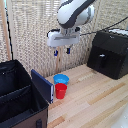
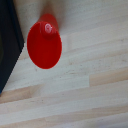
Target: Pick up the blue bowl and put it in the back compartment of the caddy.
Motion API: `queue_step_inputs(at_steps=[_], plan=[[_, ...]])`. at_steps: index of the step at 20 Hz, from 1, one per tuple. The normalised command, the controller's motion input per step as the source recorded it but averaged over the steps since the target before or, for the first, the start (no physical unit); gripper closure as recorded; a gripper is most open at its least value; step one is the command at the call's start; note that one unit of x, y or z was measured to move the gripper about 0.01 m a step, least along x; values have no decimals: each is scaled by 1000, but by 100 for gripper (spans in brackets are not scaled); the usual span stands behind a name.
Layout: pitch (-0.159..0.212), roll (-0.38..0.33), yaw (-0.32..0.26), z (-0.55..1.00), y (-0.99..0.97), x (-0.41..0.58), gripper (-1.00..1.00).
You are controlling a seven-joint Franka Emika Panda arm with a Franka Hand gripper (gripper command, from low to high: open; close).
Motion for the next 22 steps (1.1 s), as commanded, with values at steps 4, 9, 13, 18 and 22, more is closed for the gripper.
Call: queue_step_inputs(at_steps=[4, 9, 13, 18, 22], plan=[[115, 122, 8, -77, -692, 519, -100], [116, 119, 0, -78, -682, 579, -100], [134, 106, 2, -73, -628, 570, -100], [172, 61, 3, -267, -439, 383, -100], [130, 1, -98, -415, -101, 225, -100]])
